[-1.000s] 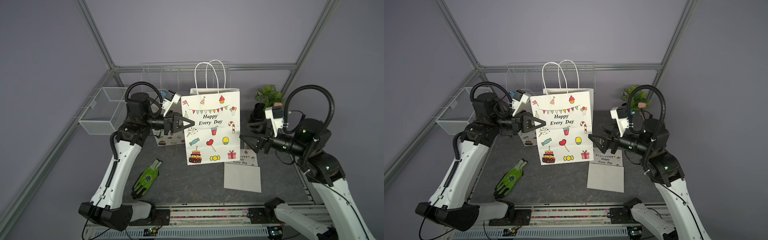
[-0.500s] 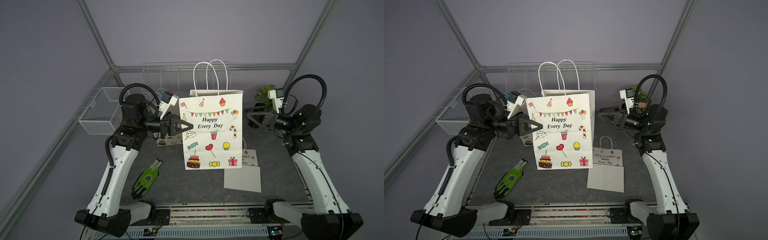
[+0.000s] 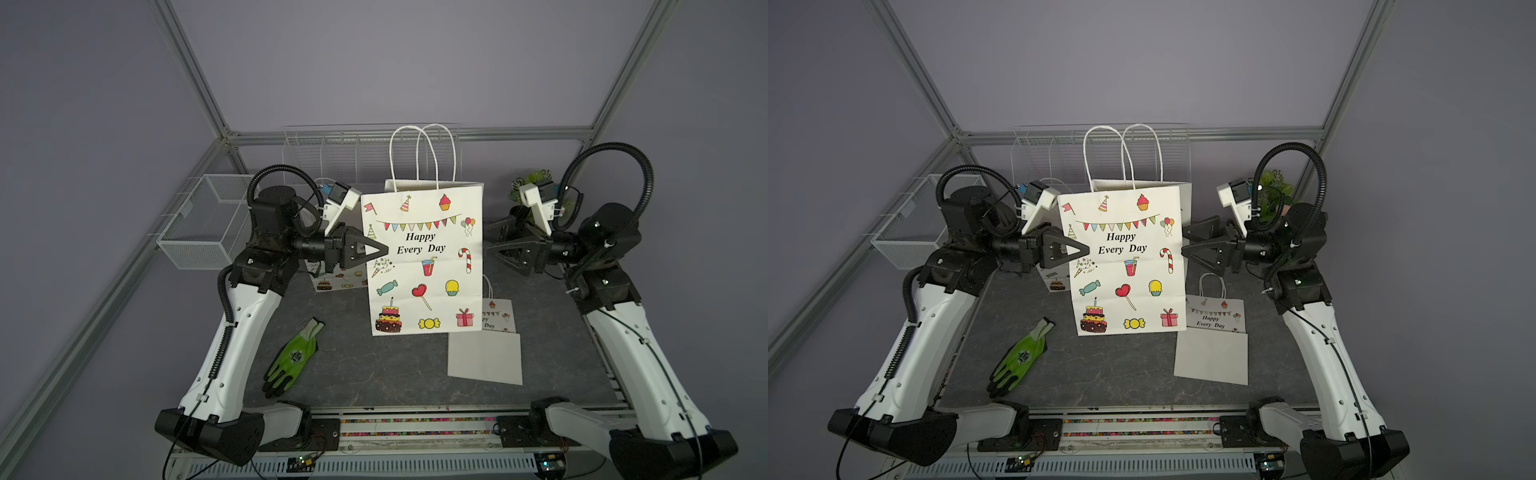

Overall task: Put away the paper bag
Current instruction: Press the paper bag.

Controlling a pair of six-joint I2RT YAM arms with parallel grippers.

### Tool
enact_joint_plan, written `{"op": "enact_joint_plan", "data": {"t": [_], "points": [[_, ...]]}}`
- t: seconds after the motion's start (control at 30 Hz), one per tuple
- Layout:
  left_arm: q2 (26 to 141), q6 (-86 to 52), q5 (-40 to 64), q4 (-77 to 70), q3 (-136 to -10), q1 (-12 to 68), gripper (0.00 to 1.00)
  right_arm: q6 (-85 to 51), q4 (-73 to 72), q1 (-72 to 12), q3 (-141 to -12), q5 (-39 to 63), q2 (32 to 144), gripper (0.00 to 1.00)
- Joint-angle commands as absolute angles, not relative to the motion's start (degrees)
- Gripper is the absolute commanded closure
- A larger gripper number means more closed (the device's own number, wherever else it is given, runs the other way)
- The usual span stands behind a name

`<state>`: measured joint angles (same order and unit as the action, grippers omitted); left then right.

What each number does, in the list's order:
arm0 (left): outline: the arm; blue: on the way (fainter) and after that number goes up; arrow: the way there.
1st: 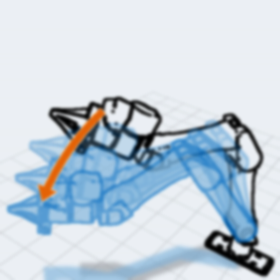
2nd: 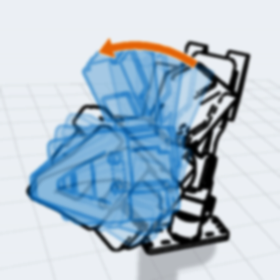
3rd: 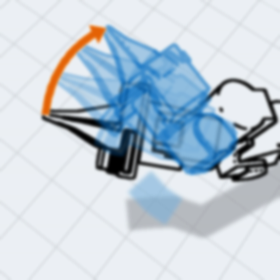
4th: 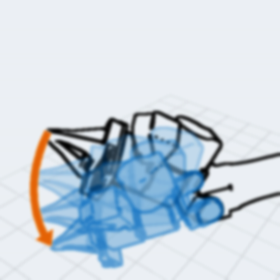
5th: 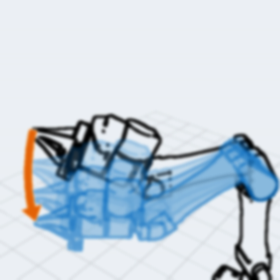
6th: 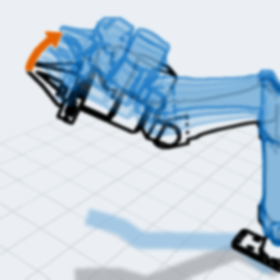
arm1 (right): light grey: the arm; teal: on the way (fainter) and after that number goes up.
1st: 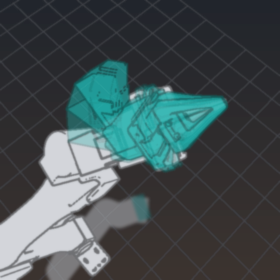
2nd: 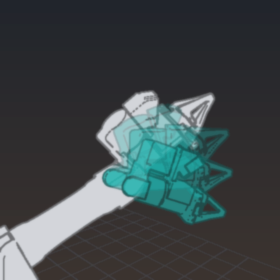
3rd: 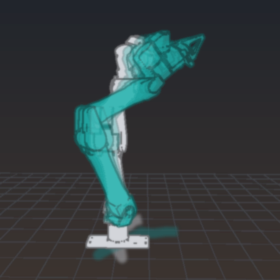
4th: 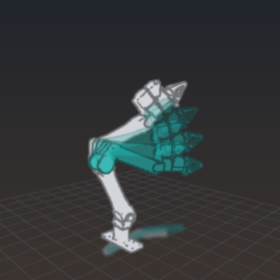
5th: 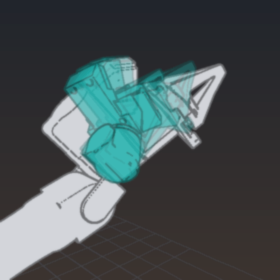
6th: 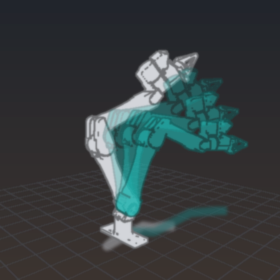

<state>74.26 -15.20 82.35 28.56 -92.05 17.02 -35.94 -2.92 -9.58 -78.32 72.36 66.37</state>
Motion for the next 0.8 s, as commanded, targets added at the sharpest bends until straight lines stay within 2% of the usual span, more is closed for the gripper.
{"op": "enact_joint_plan", "data": {"t": [0.0, 0.27, 0.53, 0.77], "points": [[72.8, -15.1, 83.2, 27.4, -92.5, 17.3, 1.0, -29.7, 4.5, -6.8, -78.8, 69.7, 66.1, 0.11], [73.2, -14.5, 83.5, 27.0, -91.5, 17.3, 1.0, -38.2, -8.1, -6.2, -75.5, 73.9, 67.1, 0.11], [73.1, -14.4, 83.7, 27.0, -91.6, 17.3, 1.0, -36.4, -8.3, -9.6, -75.7, 75.9, 69.6, 0.11], [72.1, -14.4, 83.9, 27.0, -91.5, 17.3, 1.0, -28.7, 1.7, -7.1, -77.8, 73.5, 69.6, 0.11]]}}
